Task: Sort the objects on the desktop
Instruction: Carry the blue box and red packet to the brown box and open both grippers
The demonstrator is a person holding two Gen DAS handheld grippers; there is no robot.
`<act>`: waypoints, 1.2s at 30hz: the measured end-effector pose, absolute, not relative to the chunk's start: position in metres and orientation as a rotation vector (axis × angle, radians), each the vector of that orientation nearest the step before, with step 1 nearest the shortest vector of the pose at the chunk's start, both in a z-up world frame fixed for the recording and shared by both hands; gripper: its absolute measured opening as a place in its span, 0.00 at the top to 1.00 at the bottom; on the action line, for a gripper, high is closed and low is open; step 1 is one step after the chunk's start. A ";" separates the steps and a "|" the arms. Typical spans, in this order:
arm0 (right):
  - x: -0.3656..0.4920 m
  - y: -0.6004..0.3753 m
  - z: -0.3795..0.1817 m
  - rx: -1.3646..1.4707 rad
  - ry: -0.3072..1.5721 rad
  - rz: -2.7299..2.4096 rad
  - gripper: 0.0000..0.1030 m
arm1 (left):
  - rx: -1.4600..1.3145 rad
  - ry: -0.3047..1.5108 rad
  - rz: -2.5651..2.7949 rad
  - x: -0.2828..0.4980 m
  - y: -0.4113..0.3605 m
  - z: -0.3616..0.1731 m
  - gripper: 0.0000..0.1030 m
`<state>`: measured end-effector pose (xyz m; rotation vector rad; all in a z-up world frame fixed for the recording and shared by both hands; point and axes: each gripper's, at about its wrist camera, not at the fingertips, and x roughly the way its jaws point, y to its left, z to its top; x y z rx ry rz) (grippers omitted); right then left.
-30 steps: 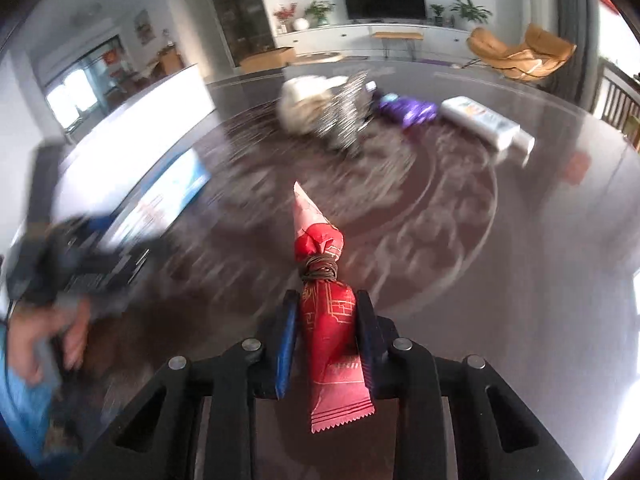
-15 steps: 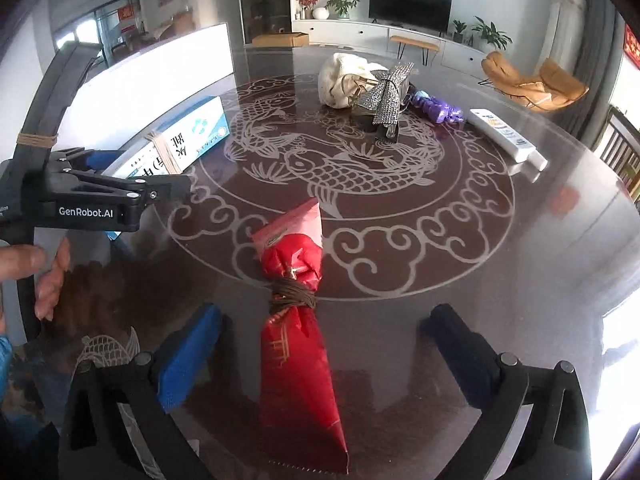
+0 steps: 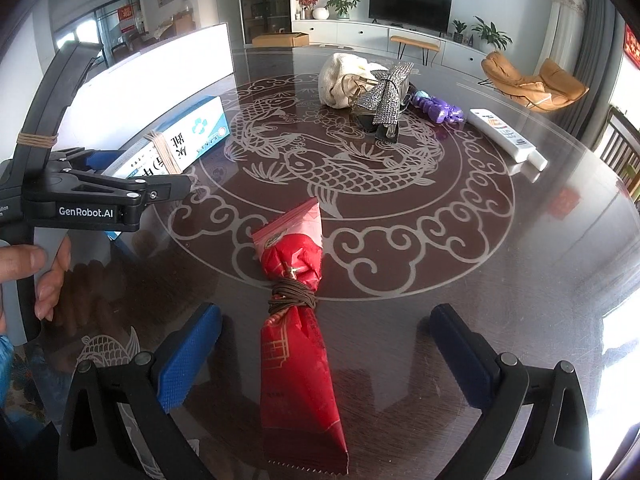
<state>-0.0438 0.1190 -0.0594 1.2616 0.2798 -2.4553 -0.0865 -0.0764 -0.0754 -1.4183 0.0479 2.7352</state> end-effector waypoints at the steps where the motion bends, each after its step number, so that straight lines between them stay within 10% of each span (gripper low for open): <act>1: -0.044 0.119 -0.059 1.262 0.280 -2.455 0.00 | -1.418 0.048 2.735 -0.087 -0.076 -0.075 0.00; 27: -0.044 0.119 -0.060 1.262 0.280 -2.456 0.00 | -1.457 0.099 2.651 -0.086 -0.068 -0.076 0.00; 30: -0.046 0.118 -0.059 1.291 0.288 -2.436 0.00 | -1.384 0.117 2.662 -0.075 -0.062 -0.069 0.37; 32: -0.043 0.120 -0.055 1.304 0.274 -2.452 0.22 | -1.357 0.117 2.668 -0.071 -0.060 -0.065 0.75; 34: -0.037 0.122 -0.047 1.295 0.248 -2.473 0.74 | -1.355 0.012 2.644 -0.063 -0.066 -0.063 0.80; 36: -0.034 0.124 -0.045 1.319 0.192 -2.449 0.78 | -1.343 -0.111 2.631 -0.050 -0.072 -0.060 0.80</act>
